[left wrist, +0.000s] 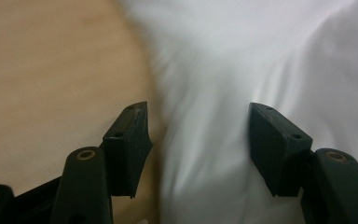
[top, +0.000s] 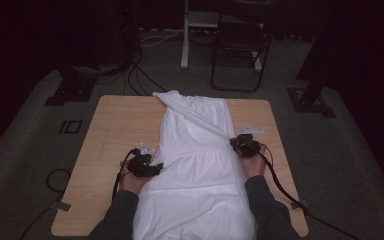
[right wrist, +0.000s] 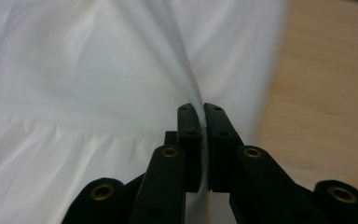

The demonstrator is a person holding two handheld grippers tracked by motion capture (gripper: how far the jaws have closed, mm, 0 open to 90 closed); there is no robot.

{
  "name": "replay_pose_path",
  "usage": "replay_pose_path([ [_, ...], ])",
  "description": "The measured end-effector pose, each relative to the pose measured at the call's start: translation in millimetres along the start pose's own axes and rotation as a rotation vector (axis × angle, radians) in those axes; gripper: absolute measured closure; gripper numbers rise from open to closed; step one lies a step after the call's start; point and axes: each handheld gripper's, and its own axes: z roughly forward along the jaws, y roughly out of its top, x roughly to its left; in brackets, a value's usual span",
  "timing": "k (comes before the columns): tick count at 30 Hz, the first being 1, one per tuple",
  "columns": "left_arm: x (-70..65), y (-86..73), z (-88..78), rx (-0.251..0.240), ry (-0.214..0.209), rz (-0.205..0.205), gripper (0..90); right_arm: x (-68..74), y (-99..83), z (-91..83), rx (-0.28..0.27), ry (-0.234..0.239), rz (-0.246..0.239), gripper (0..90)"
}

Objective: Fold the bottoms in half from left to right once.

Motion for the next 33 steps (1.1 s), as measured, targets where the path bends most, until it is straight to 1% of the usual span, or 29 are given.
replay_pose_path([
  [1,-0.9,-1.1,-1.0,0.003,0.009,0.006,40.6,-6.2,0.1,-0.5,-0.016,-0.01,0.026,83.9],
  [2,-1.2,-0.6,-1.4,0.01,0.01,0.007,40.6,-14.6,-2.7,4.8,-0.009,0.004,0.075,80.8],
  [3,-0.1,0.4,-1.6,0.018,0.003,0.008,40.4,-17.4,-6.0,10.3,0.011,0.014,0.085,80.9],
  [4,1.6,1.9,-2.2,0.018,0.004,0.006,39.9,-18.8,-9.8,16.3,0.037,0.014,0.084,80.7],
  [5,3.2,4.0,-3.1,0.004,0.016,0.0,39.1,-20.1,-13.9,21.5,0.056,0.021,0.093,80.5],
  [6,5.6,7.4,-4.5,-0.006,0.024,0.0,39.0,-21.2,-18.0,25.5,0.064,0.038,0.11,80.3],
  [7,8.6,13.0,-6.0,-0.024,0.028,-0.012,38.8,-22.0,-21.5,28.3,0.065,0.052,0.125,80.3],
  [8,10.6,20.1,-6.6,-0.048,0.027,-0.026,38.4,-22.6,-24.6,30.6,0.07,0.059,0.138,80.2],
  [10,12.2,31.3,-5.3,-0.08,0.019,-0.04,38.3,-22.5,-26.5,32.8,0.081,0.064,0.139,79.2],
  [12,11.4,44.3,2.5,-0.076,0.004,-0.051,38.2,-22.5,-26.7,33.7,0.086,0.064,0.136,78.2],
  [14,7.6,56.0,16.1,-0.053,-0.001,-0.043,38.2,-22.9,-26.9,35.1,0.091,0.067,0.14,77.5],
  [16,3.4,61.7,28.7,-0.028,-0.002,-0.051,38.2,-23.0,-27.4,35.6,0.09,0.068,0.146,77.4],
  [18,0.1,62.7,37.2,-0.012,-0.003,-0.048,39.7,-23.2,-27.9,35.8,0.086,0.071,0.142,77.0],
  [19,-1.1,61.8,41.0,-0.003,0.002,-0.038,42.1,-23.4,-28.2,35.7,0.085,0.074,0.141,76.9],
  [20,-2.4,59.9,43.6,0.007,0.014,-0.025,48.1,-23.7,-28.6,35.7,0.083,0.078,0.142,76.8],
  [21,-2.9,57.2,44.9,0.02,0.026,-0.009,61.5,-24.2,-29.2,35.5,0.08,0.082,0.14,76.8],
  [23,-3.6,50.4,42.2,-0.012,0.067,-0.006,85.7,-23.9,-31.3,34.2,0.075,0.092,0.147,77.6],
  [25,-5.0,43.5,38.6,-0.029,0.095,-0.004,88.3,-22.6,-33.4,31.9,0.078,0.106,0.147,80.6],
  [26,-7.6,38.9,35.5,-0.034,0.11,0.015,88.4,-21.1,-35.1,29.8,0.078,0.108,0.141,81.4],
  [27,-9.2,36.1,33.2,-0.033,0.113,0.025,88.5,-18.4,-37.8,26.6,0.081,0.108,0.132,82.1],
  [31,-16.5,16.8,16.6,-0.036,0.092,0.043,88.4,-9.6,-49.7,13.7,0.074,0.123,0.122,83.3],
  [33,-20.8,2.2,5.8,-0.051,0.066,0.04,88.4,-3.6,-57.8,4.0,0.075,0.132,0.105,83.3],
])
